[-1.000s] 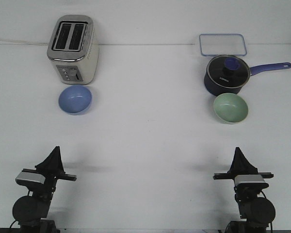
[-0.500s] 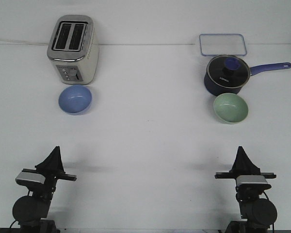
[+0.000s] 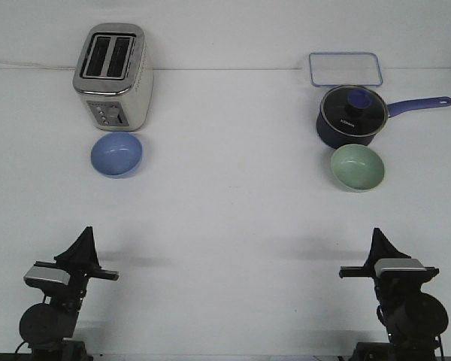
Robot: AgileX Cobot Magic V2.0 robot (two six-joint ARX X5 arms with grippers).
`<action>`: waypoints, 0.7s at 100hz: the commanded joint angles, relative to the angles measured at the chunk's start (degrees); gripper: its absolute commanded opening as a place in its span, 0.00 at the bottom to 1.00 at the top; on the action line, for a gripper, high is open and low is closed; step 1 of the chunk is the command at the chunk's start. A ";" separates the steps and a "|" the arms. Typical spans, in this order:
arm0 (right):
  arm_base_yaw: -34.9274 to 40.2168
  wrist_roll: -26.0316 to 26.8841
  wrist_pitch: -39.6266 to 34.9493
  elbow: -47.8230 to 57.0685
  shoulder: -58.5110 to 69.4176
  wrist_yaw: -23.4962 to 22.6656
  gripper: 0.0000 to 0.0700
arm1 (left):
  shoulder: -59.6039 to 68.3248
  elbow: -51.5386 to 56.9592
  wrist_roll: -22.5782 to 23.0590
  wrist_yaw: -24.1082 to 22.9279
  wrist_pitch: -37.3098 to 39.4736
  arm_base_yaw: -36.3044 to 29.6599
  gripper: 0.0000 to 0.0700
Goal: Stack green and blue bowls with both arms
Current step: 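Move the right gripper forward to the pale green bowl's rim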
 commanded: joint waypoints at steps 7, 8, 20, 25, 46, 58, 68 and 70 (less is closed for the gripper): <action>0.00 0.17 -4.68 6.73 5.46 0.11 0.00 | -0.11 -1.14 0.24 0.09 0.61 0.07 0.01; 0.00 0.15 -5.16 7.30 5.95 0.11 0.00 | -0.11 -1.14 0.24 0.07 0.61 0.07 0.01; 0.00 0.20 -11.08 14.03 12.28 0.83 0.00 | -0.11 -1.14 0.24 0.07 0.61 0.07 0.01; 0.00 0.20 -13.90 16.92 15.08 1.60 0.00 | -0.11 -1.14 0.24 0.07 0.61 0.07 0.01; 0.00 0.22 -25.35 28.44 26.77 1.97 0.00 | -0.11 -1.14 0.24 0.07 0.61 0.07 0.01; 0.00 0.28 -29.57 32.92 32.35 1.95 0.00 | -0.11 -1.14 0.24 0.07 0.61 0.07 0.01; 0.00 0.24 -30.45 34.27 35.26 1.92 0.00 | -0.11 -1.14 0.24 0.07 0.61 0.07 0.01; 0.00 0.24 -30.40 34.27 35.56 1.92 0.00 | -0.11 -1.14 0.24 0.07 0.61 0.07 0.01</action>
